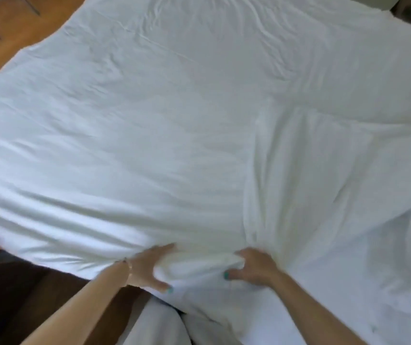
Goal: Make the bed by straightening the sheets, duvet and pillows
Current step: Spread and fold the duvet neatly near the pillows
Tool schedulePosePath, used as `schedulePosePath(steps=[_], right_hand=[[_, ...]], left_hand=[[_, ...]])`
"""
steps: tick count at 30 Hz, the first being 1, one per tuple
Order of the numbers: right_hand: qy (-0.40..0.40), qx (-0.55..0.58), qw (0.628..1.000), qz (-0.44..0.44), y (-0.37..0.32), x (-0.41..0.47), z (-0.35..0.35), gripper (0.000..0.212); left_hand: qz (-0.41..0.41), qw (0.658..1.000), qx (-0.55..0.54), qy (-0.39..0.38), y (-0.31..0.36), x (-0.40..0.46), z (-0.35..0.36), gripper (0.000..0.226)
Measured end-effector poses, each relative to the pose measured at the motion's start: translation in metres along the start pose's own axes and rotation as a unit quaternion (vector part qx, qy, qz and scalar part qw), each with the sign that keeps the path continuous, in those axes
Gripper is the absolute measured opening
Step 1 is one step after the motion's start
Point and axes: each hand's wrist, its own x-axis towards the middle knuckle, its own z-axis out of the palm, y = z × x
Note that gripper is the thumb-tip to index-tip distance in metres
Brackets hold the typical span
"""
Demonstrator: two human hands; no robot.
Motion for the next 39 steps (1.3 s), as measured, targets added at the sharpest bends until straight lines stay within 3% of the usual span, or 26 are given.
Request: schedulePosePath(steps=[3,5,8,10,11,13,16,19,23,27,29,32,35,37,39], right_hand=[[-0.059,0.073,0.994,0.049,0.011,-0.027,0.056,0.051],[-0.065,0.156,0.984,0.052,0.013,-0.023,0.063,0.041],[0.073,0.288,0.953,0.066,0.017,-0.010,0.035,0.053],[0.216,0.221,0.946,0.094,0.021,-0.004,0.006,0.053],[0.266,0.134,0.948,0.117,0.024,-0.001,-0.007,0.056],[0.269,0.032,0.945,0.184,0.035,0.005,-0.030,0.073],[0.192,0.114,0.936,0.271,0.050,0.018,-0.046,0.110],[0.155,0.110,0.939,0.287,0.051,0.041,-0.039,0.129],[0.208,0.010,0.945,0.251,0.053,0.054,-0.020,0.122],[0.206,0.118,0.958,0.159,0.093,0.022,-0.032,0.101],[0.212,0.228,0.942,0.124,0.124,-0.009,-0.031,0.096],[0.191,0.341,0.917,0.080,0.180,-0.061,-0.001,0.090],[0.147,0.432,0.888,0.050,0.239,-0.105,0.023,0.058],[0.257,0.452,0.851,0.080,0.271,-0.120,0.009,0.034],[0.331,0.422,0.842,0.063,0.291,-0.123,-0.025,0.049]], left_hand=[[0.078,0.992,-0.095,-0.034,0.066,0.038,0.021,0.096],[0.089,0.987,-0.130,-0.033,0.104,0.067,0.023,0.080],[0.094,0.974,-0.206,0.027,0.140,0.105,0.001,0.063],[0.106,0.963,-0.240,0.066,0.161,0.126,-0.020,0.058],[0.106,0.960,-0.246,0.082,0.170,0.136,-0.030,0.059],[0.092,0.962,-0.233,0.108,0.182,0.157,-0.042,0.065],[0.017,0.968,-0.182,0.169,0.197,0.180,-0.045,0.080],[-0.074,0.946,-0.182,0.259,0.211,0.192,-0.048,0.103],[-0.071,0.894,-0.333,0.291,0.231,0.204,-0.048,0.124],[0.021,0.853,-0.428,0.297,0.262,0.208,-0.039,0.109],[0.102,0.869,-0.394,0.280,0.292,0.204,-0.023,0.099],[0.195,0.915,-0.295,0.196,0.339,0.195,0.025,0.095],[0.228,0.940,-0.227,0.116,0.355,0.188,0.087,0.092],[0.228,0.948,-0.208,0.078,0.355,0.183,0.126,0.090],[0.206,0.965,-0.160,0.035,0.363,0.176,0.164,0.092]])
